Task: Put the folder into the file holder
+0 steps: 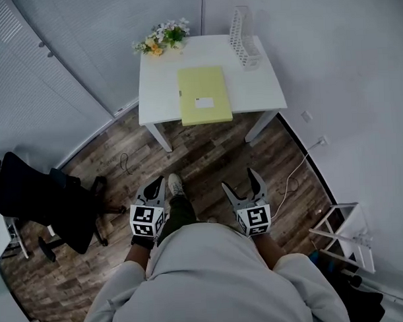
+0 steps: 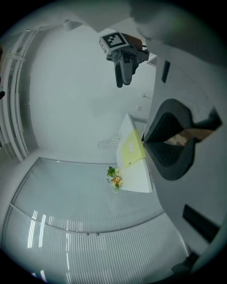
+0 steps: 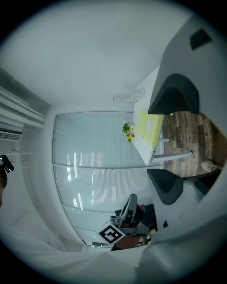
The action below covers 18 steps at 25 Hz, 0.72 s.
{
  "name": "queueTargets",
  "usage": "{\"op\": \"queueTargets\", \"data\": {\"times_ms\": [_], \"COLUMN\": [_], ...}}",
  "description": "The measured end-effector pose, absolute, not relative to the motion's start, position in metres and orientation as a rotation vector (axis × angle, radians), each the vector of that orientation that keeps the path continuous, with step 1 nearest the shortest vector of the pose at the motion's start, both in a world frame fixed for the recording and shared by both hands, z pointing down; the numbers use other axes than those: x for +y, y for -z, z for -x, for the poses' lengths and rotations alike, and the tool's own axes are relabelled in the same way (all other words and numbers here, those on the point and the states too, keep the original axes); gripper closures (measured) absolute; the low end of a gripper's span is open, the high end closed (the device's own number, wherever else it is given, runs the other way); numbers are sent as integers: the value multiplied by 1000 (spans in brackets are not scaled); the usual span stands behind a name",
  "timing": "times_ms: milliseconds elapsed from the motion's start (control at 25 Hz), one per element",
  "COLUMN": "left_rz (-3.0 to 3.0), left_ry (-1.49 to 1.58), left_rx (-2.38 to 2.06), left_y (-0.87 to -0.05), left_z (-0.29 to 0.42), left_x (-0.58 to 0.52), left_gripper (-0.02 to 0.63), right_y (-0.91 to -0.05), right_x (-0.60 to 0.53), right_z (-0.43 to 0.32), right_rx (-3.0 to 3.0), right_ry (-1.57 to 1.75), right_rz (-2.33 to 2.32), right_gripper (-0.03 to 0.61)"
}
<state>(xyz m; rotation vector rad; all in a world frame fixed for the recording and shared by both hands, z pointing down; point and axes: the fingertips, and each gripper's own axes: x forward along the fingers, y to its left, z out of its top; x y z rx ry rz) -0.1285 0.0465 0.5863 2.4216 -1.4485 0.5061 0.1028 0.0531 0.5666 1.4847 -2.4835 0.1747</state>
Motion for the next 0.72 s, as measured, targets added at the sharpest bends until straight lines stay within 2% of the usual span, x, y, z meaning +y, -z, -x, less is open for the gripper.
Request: {"op": "queueTargets", "data": {"times_ms": [360,720], "left_rz": [-2470,-2488], "left_ry": [-518,-576], "left_rx": [-1348,-1272], "left_y": [-579,-580], "left_z": [168,216], "left_x": [-92,-180], "left_gripper": [606,606], "right_y": [-585,-636], "right_x": [-79,-173], "right_z": [-75,-71], "right_rx": [-2392,-2206], "right_ry": [-440,-1067], "right_rz": [-1646,-1929], "right_gripper": [190,190]}}
